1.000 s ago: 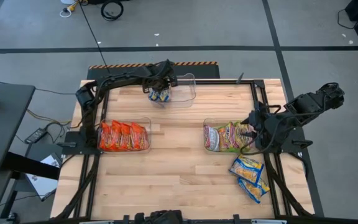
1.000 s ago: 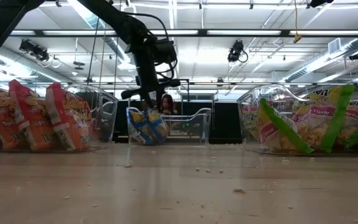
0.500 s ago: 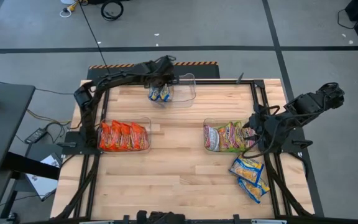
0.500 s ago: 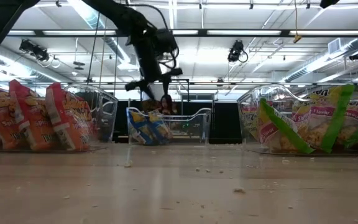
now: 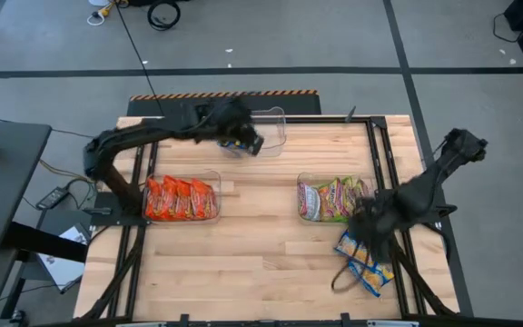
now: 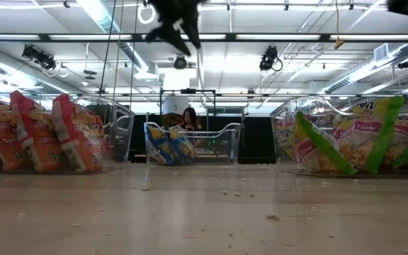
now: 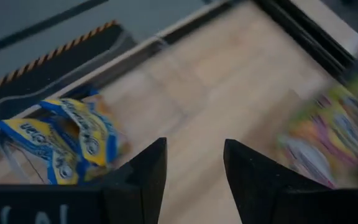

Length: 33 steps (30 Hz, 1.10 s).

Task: Sort Maruchan noodles
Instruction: Put the blue noodle from the bottom right into the top transparent bin

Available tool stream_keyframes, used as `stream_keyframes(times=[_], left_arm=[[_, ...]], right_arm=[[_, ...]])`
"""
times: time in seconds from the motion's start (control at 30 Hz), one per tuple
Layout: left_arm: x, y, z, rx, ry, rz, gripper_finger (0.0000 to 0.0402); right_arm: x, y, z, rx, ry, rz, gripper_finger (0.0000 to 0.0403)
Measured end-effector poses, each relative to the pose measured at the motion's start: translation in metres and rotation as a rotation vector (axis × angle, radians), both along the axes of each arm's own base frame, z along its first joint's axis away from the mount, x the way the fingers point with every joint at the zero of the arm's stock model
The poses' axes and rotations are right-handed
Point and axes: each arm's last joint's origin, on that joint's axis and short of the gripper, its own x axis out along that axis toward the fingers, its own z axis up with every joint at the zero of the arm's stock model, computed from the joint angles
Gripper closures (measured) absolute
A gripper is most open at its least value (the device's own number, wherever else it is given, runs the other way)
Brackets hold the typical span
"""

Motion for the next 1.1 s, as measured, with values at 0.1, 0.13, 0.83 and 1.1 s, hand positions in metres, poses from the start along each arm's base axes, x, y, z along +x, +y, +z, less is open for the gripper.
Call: stream_keyframes(times=[0.1, 0.13, 0.83, 1.1], left_arm=[[-0.006, -0.043, 0.015, 0.040, -0.009, -0.092, 0.0237], [-0.007, -0.057, 0.018, 0.049, -0.011, -0.121, 0.0237], [-0.049, -0.285, 0.018, 0.076, -0.114, -0.615, 0.0237], [-0.049, -0.316, -0.001, 0.081, -0.111, -0.603, 0.0237]], right_arm=[[0.001, 0.027, -0.015, 0.011, 0.100, -0.010, 0.0188], [0.000, 0.035, -0.021, 0.001, 0.131, -0.020, 0.0188], [0.029, 0.095, -0.146, -0.250, 0.394, 0.177, 0.0188], [0.070, 0.114, -0.108, -0.170, 0.069, 0.422, 0.0189]])
